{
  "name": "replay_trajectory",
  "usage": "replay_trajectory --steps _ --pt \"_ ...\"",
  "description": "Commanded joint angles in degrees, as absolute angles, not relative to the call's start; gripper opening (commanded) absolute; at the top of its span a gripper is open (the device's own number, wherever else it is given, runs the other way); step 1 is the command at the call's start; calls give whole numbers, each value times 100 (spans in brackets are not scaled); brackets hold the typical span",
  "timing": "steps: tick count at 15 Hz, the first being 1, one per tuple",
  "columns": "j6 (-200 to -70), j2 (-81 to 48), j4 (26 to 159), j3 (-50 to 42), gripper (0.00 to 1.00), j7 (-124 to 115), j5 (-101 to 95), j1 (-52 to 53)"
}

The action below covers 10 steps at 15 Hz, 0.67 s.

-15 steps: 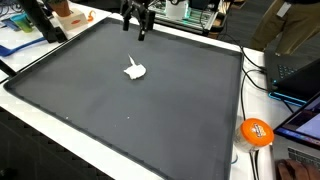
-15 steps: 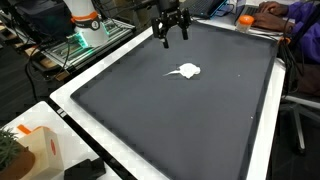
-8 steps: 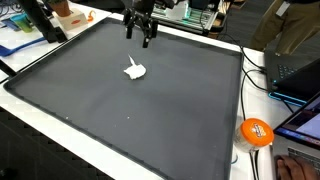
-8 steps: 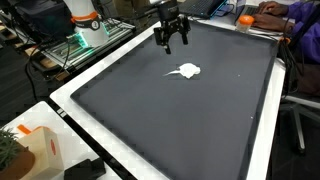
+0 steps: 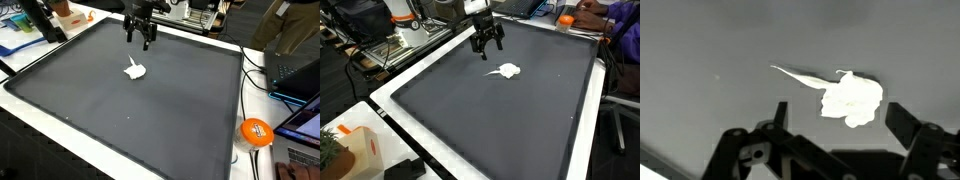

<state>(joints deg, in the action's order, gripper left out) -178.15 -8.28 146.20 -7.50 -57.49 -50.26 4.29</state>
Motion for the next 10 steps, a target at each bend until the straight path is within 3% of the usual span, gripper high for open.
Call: replay_trajectory --steps 1,10 --pt "-17925 -970 14725 -848 100 -5812 -5205 444" --pt "-18077 -1061 14445 -958 100 -5890 -5248 473"
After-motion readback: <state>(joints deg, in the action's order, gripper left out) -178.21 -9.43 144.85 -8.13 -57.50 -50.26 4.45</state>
